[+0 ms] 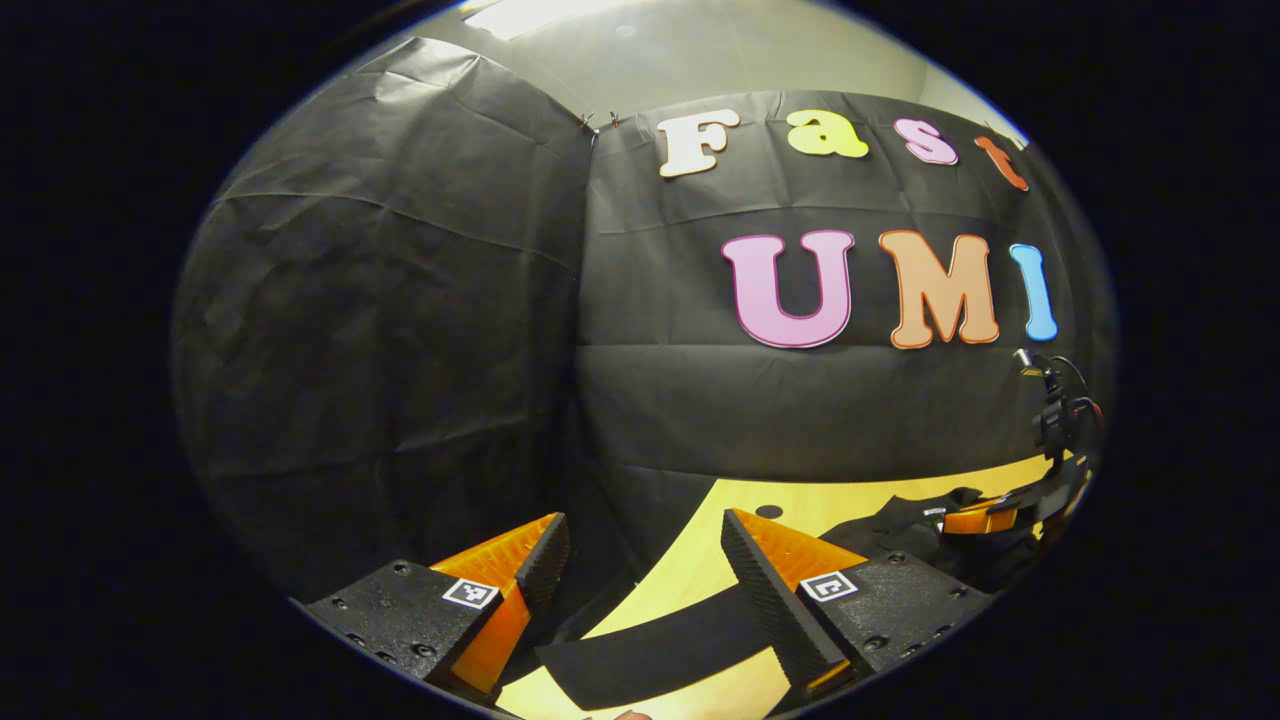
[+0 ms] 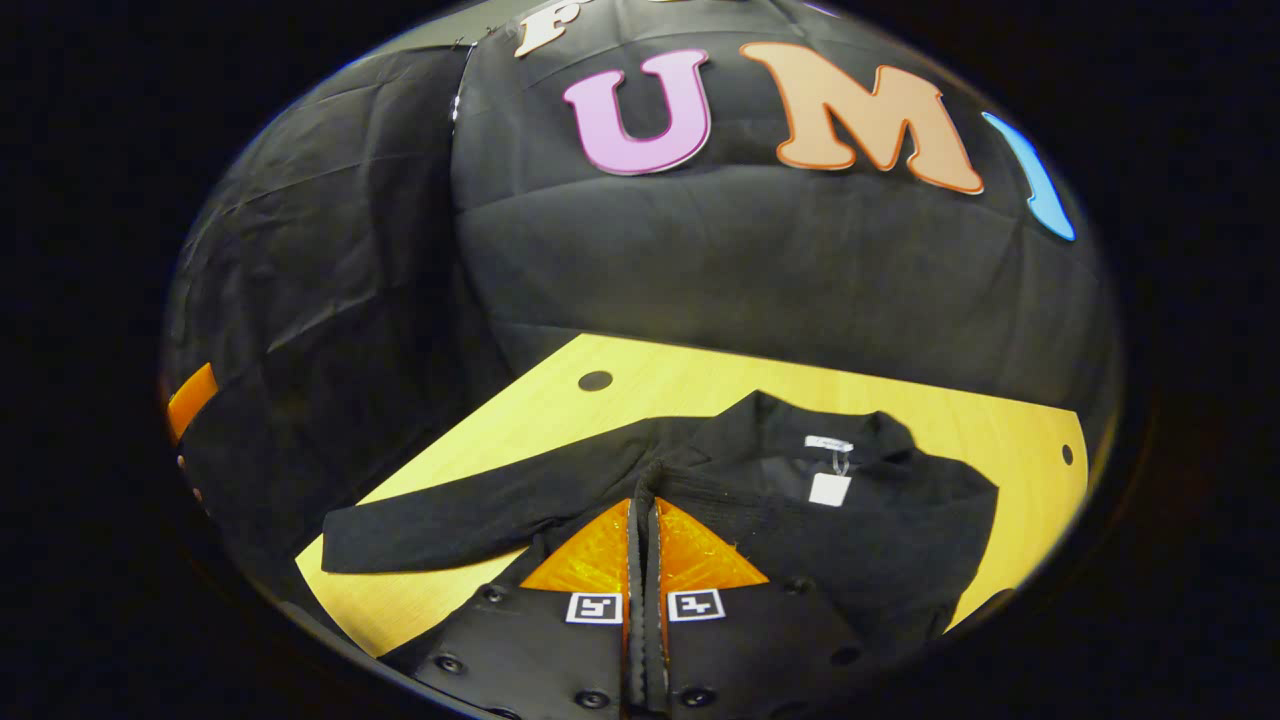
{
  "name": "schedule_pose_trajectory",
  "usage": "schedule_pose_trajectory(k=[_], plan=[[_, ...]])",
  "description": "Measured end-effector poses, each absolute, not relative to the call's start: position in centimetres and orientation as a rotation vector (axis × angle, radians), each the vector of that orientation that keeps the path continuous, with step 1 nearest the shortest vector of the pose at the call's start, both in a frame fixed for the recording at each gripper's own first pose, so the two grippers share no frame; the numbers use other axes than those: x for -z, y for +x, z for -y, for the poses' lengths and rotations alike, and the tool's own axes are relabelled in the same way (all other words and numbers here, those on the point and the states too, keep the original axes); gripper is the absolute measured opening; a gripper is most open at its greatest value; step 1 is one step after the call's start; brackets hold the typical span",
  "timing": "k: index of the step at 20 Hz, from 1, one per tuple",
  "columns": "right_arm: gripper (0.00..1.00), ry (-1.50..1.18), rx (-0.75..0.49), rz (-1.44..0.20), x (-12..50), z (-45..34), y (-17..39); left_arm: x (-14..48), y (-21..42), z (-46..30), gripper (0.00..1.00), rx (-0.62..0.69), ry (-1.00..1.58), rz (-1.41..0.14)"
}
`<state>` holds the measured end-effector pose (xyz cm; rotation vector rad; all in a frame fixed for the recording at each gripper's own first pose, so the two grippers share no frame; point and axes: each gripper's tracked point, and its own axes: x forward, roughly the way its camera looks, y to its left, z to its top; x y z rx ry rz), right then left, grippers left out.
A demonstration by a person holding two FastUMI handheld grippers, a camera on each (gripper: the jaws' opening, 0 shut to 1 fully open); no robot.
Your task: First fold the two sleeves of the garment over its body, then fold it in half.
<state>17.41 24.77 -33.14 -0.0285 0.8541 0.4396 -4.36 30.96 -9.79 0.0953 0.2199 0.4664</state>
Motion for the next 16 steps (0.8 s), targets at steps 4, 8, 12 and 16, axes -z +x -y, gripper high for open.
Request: schedule_pose_trajectory(k=[4,8,12,16], plan=[[0.09,0.004,-0.45,-0.846,33.4,-27.3,17.4,12.2,-4.4,-32.2,0.94,-0.471,0.089,-0.27],[0.75,0.01,-0.538,-0.672,29.1,-28.7,17.7,13.8,-3.5,-32.8,0.94,-0.453,0.037,-0.282],[0.99,-0.011,-0.479,-0.575,24.6,-25.7,17.7,16.5,-3.2,-33.2,0.94,-0.411,-0.006,-0.326],[0.94,0.003,-0.392,-0.518,21.5,-20.8,16.9,21.2,-4.2,-34.9,0.94,-0.403,-0.052,-0.45]])
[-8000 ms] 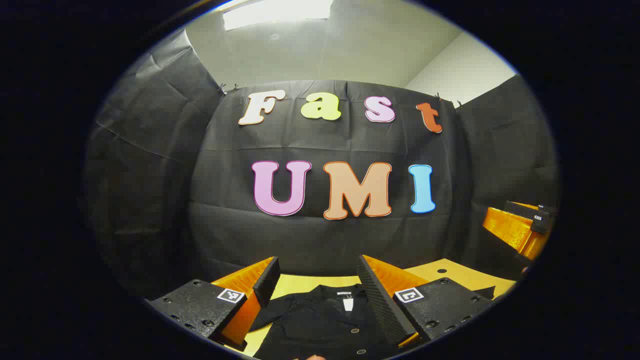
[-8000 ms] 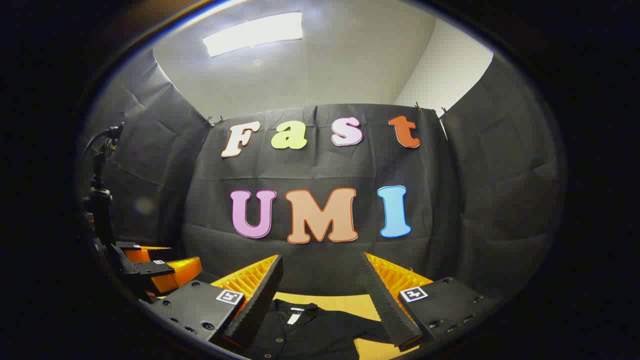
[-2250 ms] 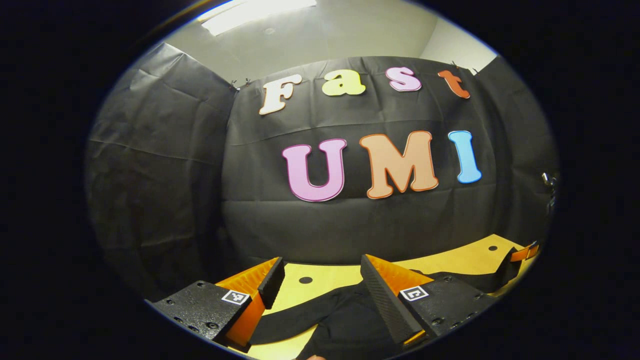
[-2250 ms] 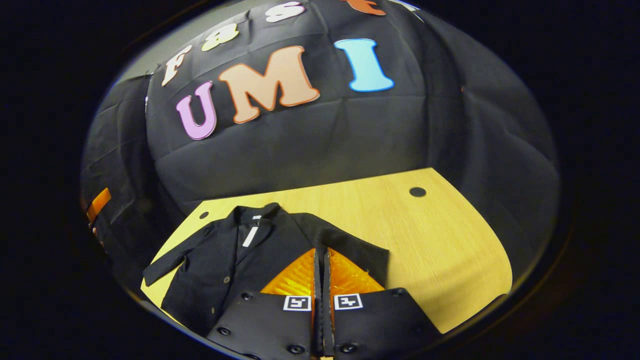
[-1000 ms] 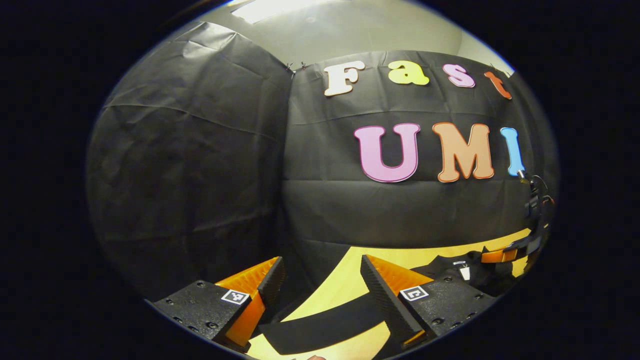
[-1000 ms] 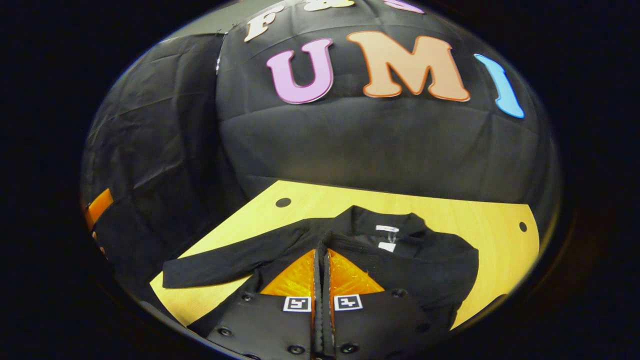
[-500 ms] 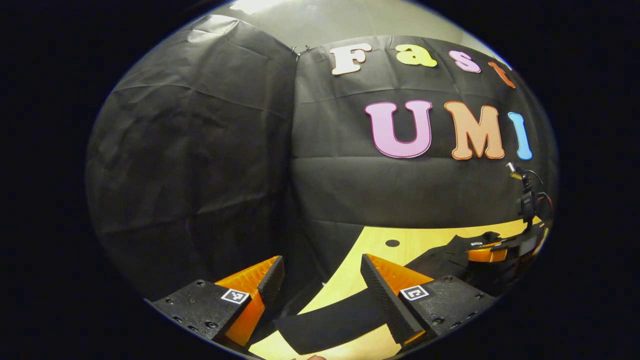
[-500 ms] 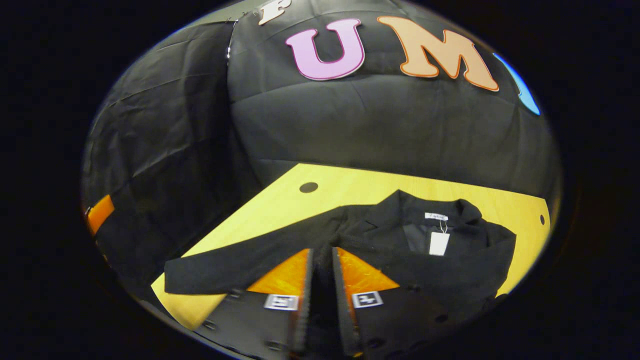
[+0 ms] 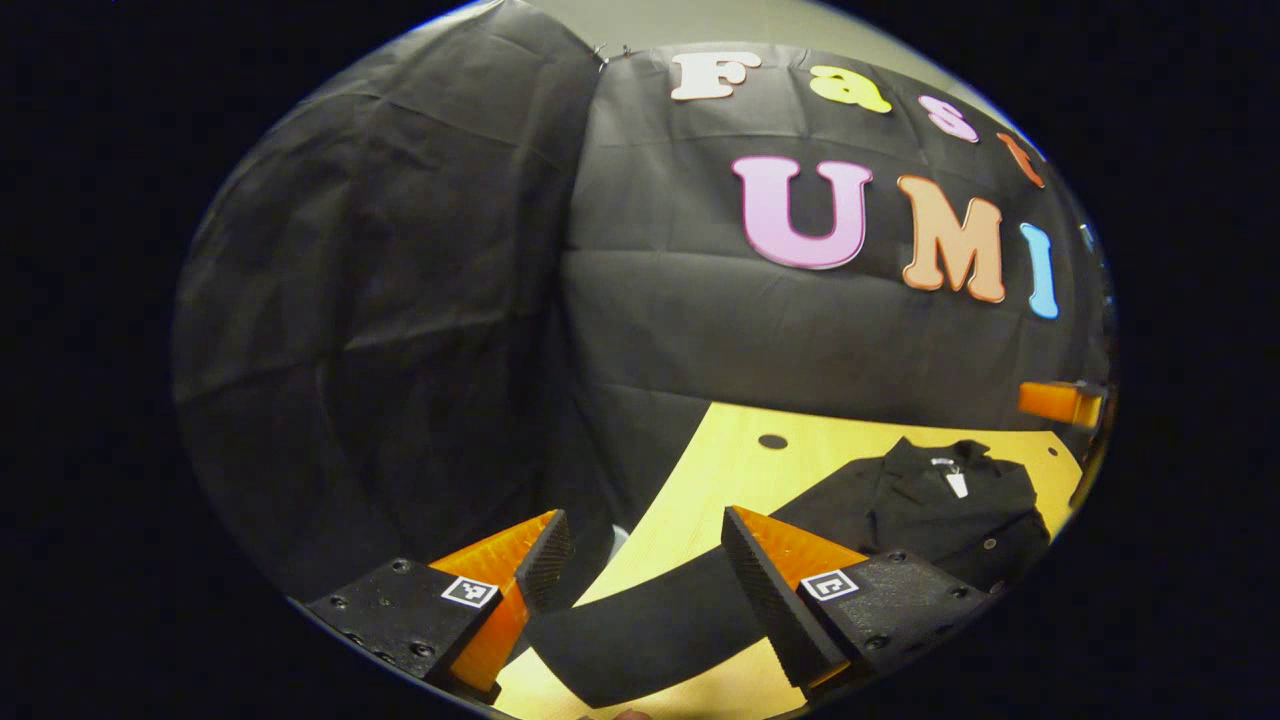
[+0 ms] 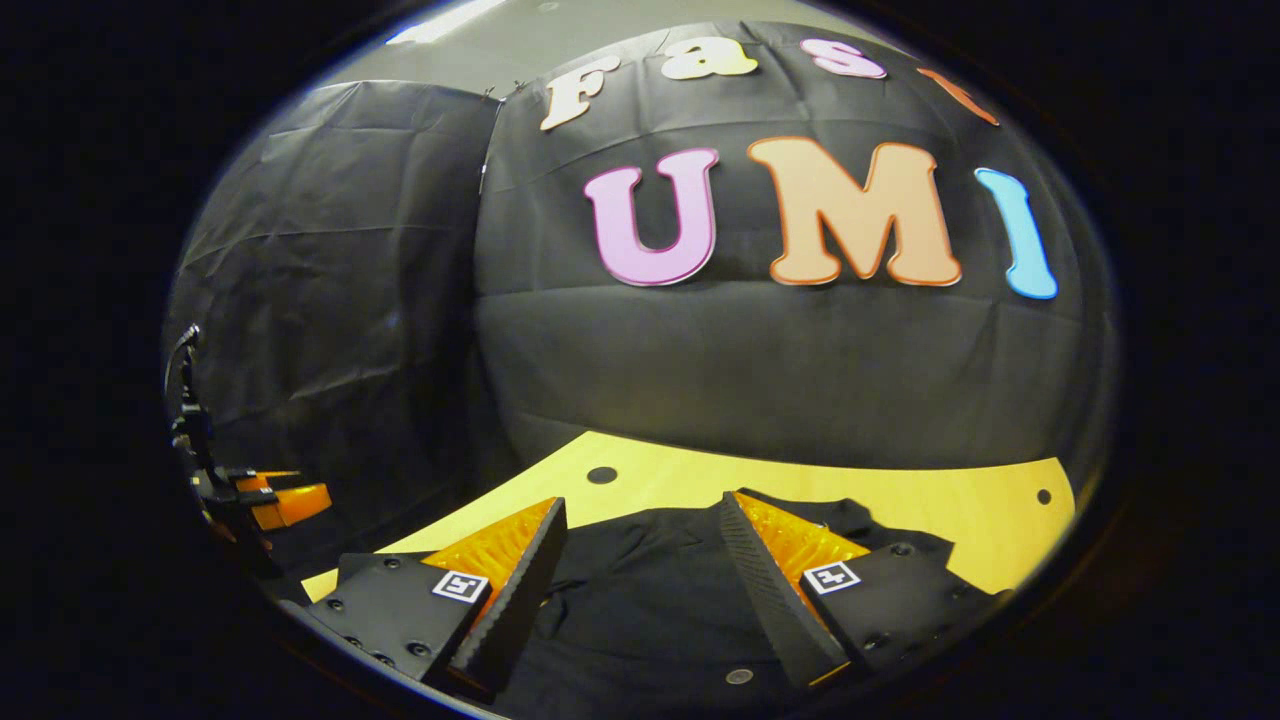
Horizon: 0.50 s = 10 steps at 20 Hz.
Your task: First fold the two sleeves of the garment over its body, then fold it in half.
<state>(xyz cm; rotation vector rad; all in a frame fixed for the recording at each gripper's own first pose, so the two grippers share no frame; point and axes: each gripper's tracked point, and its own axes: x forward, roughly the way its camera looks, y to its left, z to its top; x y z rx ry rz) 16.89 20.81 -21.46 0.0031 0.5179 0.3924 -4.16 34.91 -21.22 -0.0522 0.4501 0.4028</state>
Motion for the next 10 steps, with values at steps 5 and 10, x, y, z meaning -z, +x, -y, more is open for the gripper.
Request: schedule_pose_trajectory(k=[5,10], plan=[[0.94,-0.029,-0.292,-0.528,21.0,-16.1,15.2,26.4,-5.7,-36.9,0.94,-0.445,-0.098,-0.588],[0.94,-0.049,-0.247,-0.558,21.1,-14.1,13.4,31.3,-7.5,-37.7,0.96,-0.481,-0.179,-0.703]])
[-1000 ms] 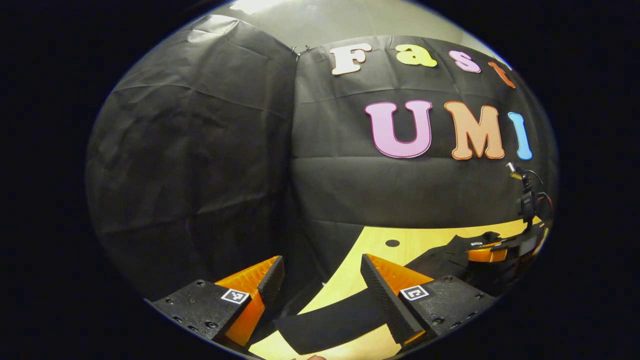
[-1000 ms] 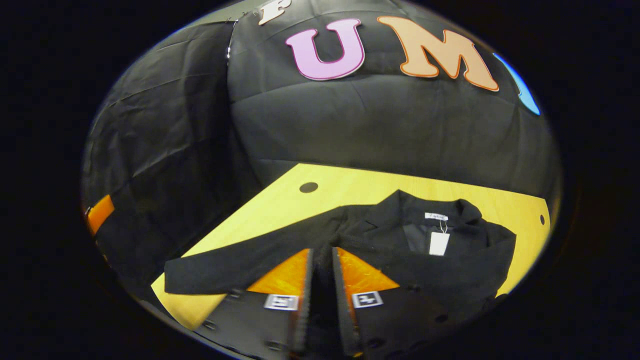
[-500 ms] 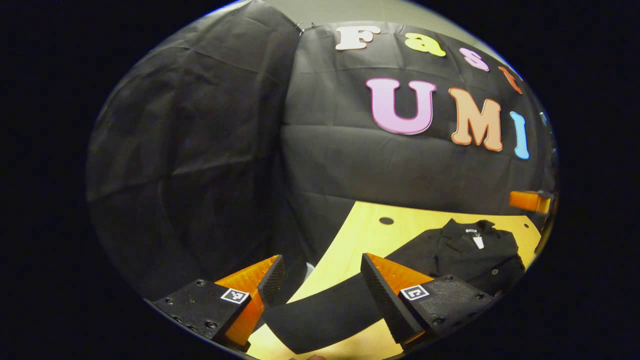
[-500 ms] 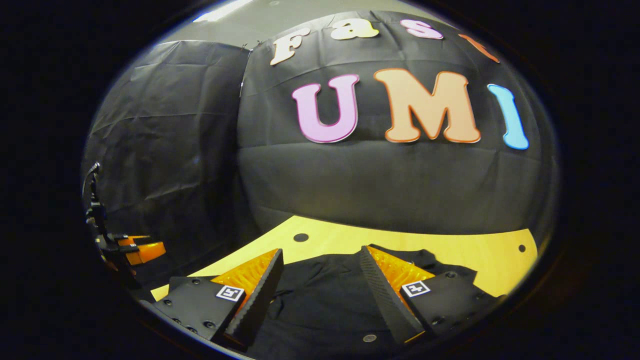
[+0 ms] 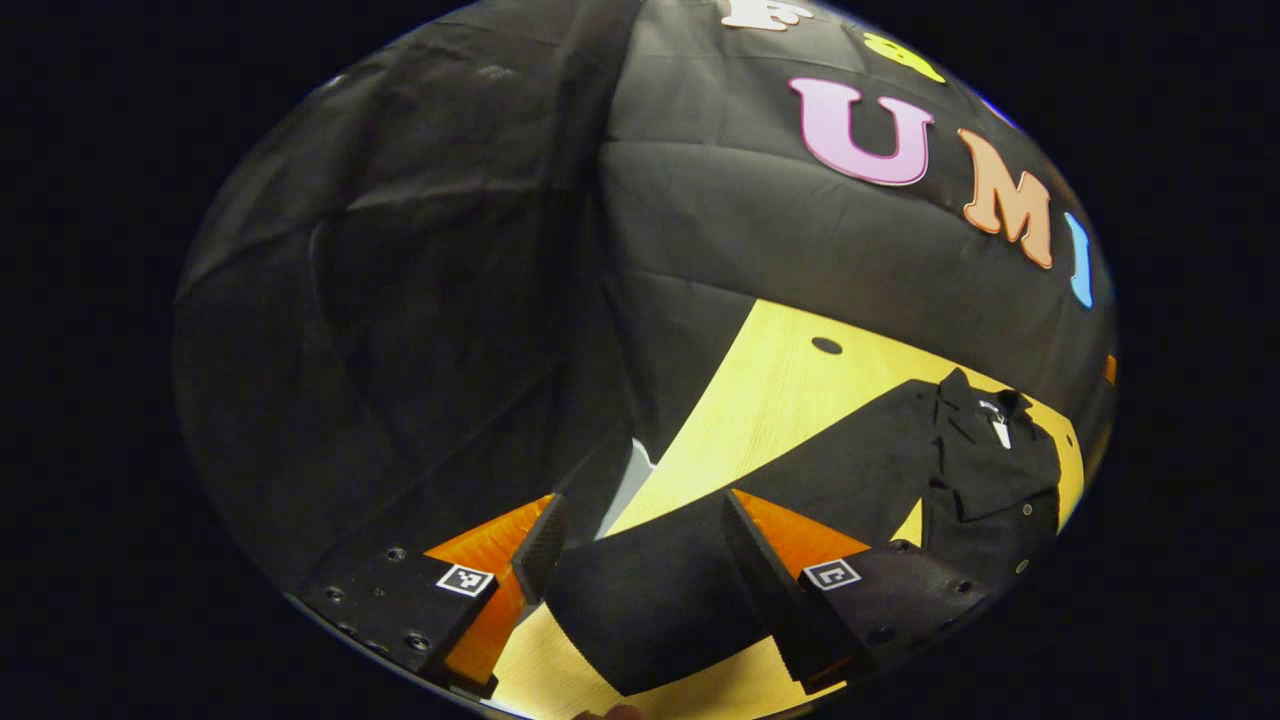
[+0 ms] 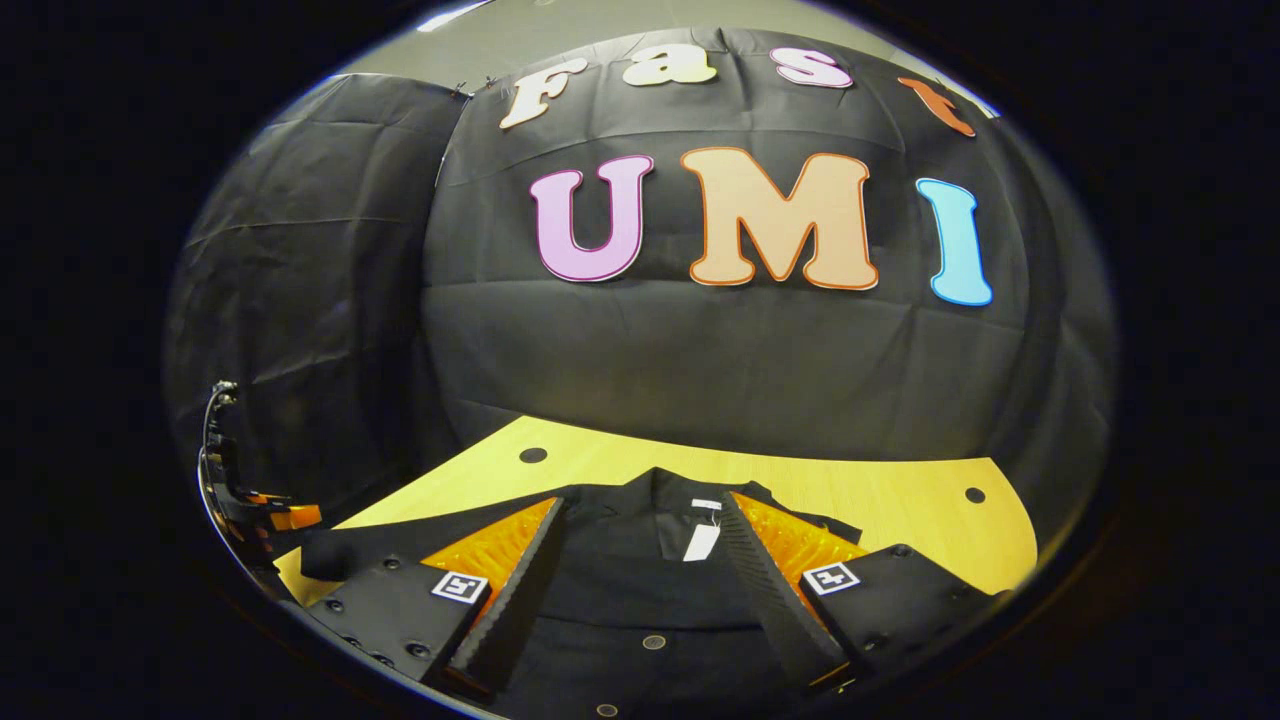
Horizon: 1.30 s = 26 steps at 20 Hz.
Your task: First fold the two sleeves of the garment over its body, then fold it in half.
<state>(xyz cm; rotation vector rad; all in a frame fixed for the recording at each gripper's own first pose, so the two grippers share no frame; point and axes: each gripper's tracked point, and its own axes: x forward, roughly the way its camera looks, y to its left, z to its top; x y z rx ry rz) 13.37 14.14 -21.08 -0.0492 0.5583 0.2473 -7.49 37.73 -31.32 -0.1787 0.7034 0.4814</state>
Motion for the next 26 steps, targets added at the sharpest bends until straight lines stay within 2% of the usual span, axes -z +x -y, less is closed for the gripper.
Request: schedule_pose_trajectory(k=[2,4,5,6,7,8,12,15,16,17,19,22,24,26], plan=[[0.98,-0.041,-0.243,-0.557,20.6,-14.3,13.1,32.8,-8.2,-38.1,0.97,-0.503,-0.209,-0.74],[0.94,-0.037,-0.251,-0.547,20.0,-14.8,12.7,34.0,-8.8,-38.5,0.97,-0.531,-0.232,-0.762],[0.98,-0.041,-0.252,-0.543,19.8,-14.8,12.5,34.2,-9.0,-38.8,0.97,-0.543,-0.24,-0.766],[0.94,-0.045,-0.252,-0.541,19.7,-14.8,12.4,34.6,-9.1,-38.8,0.97,-0.551,-0.247,-0.774],[1.0,-0.045,-0.251,-0.54,19.5,-15.0,12.5,35.1,-9.3,-38.6,0.96,-0.555,-0.257,-0.785],[1.0,-0.043,-0.25,-0.539,19.3,-15.0,12.5,35.6,-9.7,-38.5,0.93,-0.555,-0.272,-0.802],[0.94,-0.048,-0.239,-0.494,17.8,-15.0,12.3,36.7,-10.3,-38.1,0.97,-0.565,-0.309,-0.81],[0.94,-0.042,-0.242,-0.481,17.4,-15.1,12.3,36.6,-10.5,-37.9,0.97,-0.559,-0.315,-0.811],[0.98,-0.042,-0.241,-0.483,17.4,-15.1,12.4,36.2,-10.3,-38.1,0.95,-0.561,-0.317,-0.8],[0.94,-0.044,-0.241,-0.487,17.6,-15.1,12.4,36.5,-10.1,-38.1,0.94,-0.557,-0.314,-0.803],[0.98,-0.046,-0.25,-0.491,17.7,-15.3,12.3,36.0,-10.4,-38.6,0.78,-0.575,-0.285,-0.804],[0.98,-0.05,-0.259,-0.489,17.6,-15.4,12.2,35.7,-11.3,-40.0,0.26,-0.605,-0.234,-0.816],[1.0,-0.054,-0.264,-0.488,17.7,-15.2,12.1,35.4,-11.3,-39.8,0.03,-0.609,-0.205,-0.841],[0.98,-0.054,-0.266,-0.485,17.5,-15.2,12.1,34.9,-11.0,-39.9,0.0,-0.605,-0.195,-0.847]])
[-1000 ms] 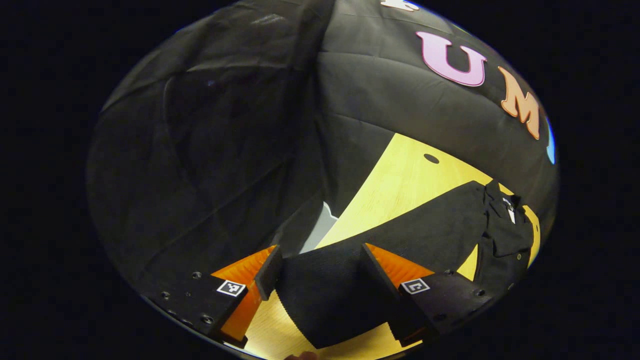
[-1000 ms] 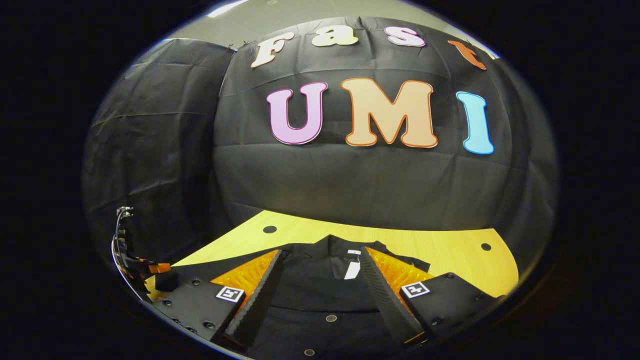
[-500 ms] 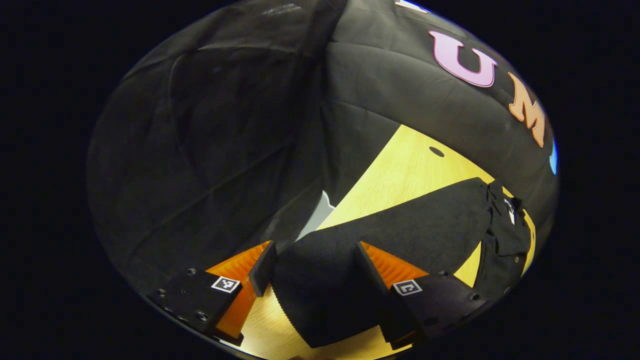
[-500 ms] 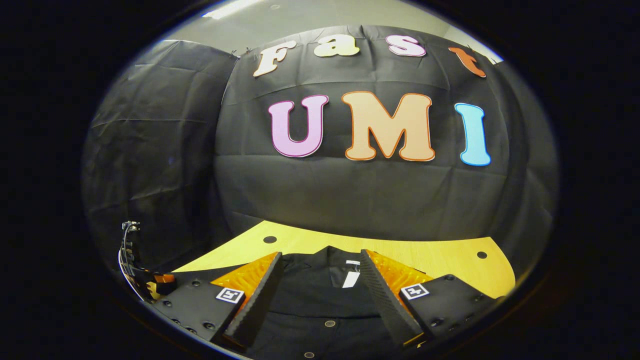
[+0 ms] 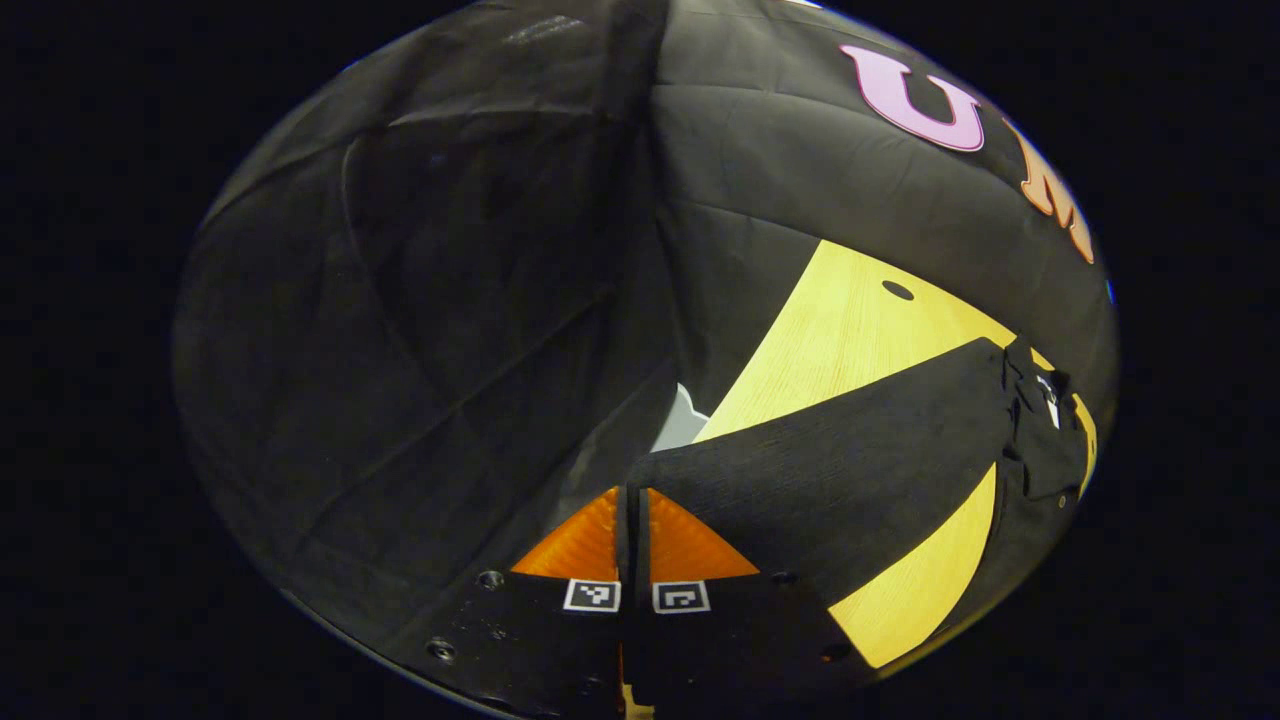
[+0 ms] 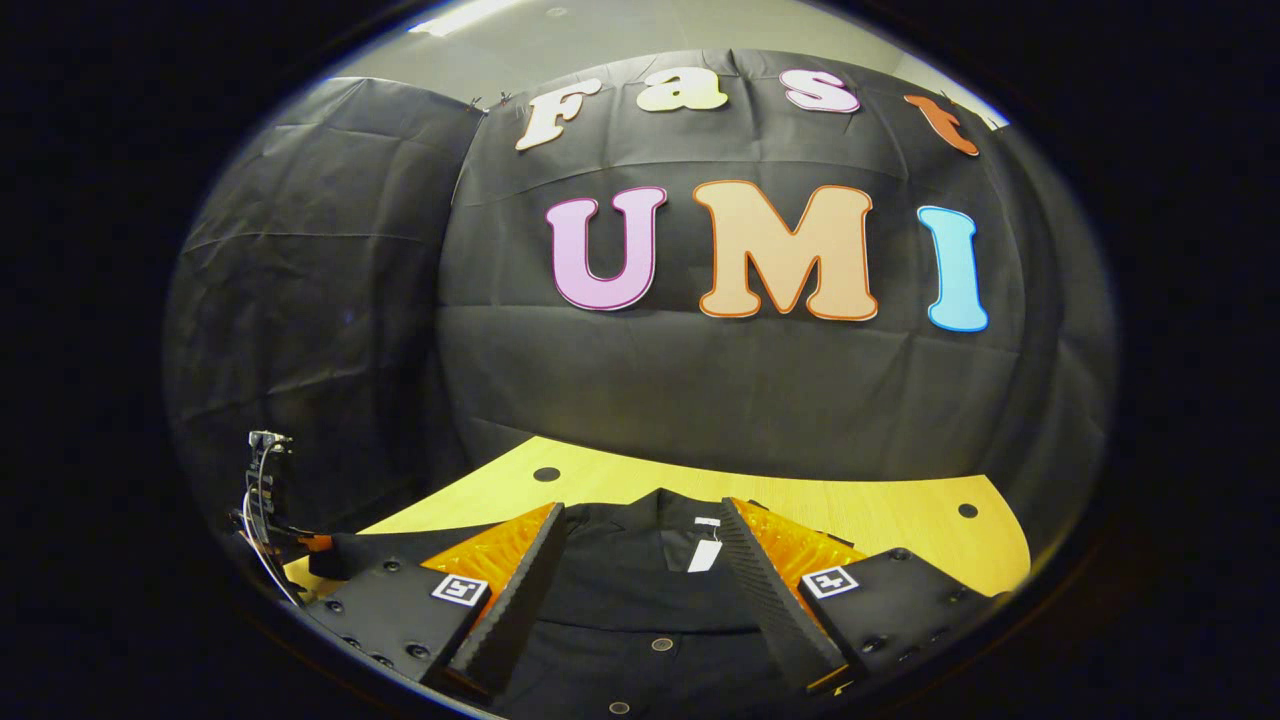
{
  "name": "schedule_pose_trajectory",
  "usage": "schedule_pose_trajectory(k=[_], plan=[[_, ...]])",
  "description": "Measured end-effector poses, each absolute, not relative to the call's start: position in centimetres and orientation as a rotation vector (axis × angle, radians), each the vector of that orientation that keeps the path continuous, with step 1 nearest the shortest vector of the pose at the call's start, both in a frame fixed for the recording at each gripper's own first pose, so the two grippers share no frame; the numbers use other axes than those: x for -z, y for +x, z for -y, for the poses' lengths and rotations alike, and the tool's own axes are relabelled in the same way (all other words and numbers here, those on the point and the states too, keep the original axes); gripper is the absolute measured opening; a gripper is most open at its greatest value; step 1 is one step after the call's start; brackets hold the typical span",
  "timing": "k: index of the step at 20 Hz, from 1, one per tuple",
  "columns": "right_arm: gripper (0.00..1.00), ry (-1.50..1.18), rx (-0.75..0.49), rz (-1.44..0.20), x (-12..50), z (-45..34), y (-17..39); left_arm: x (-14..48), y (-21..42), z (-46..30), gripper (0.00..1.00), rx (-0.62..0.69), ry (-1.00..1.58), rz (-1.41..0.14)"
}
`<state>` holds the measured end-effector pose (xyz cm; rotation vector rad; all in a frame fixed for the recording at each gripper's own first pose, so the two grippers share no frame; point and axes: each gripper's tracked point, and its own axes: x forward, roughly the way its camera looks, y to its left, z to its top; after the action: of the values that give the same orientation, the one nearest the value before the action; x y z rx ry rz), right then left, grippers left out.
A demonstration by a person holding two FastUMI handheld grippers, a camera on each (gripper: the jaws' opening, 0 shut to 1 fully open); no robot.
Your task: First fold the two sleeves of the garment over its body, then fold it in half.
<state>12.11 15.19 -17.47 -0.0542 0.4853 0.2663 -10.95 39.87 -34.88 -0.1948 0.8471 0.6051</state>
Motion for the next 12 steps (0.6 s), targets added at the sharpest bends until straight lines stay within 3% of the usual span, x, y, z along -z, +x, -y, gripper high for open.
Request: schedule_pose_trajectory(k=[8,10,12], plan=[[1.0,-0.069,-0.278,-0.465,16.8,-13.7,11.1,26.6,-8.9,-38.2,0.0,-0.463,-0.235,-0.698],[0.94,-0.063,-0.279,-0.462,16.7,-12.9,10.8,23.9,-8.3,-37.8,0.0,-0.44,-0.235,-0.659],[0.98,-0.057,-0.279,-0.463,16.6,-12.1,10.5,22.0,-8.2,-37.7,0.0,-0.427,-0.216,-0.627]])
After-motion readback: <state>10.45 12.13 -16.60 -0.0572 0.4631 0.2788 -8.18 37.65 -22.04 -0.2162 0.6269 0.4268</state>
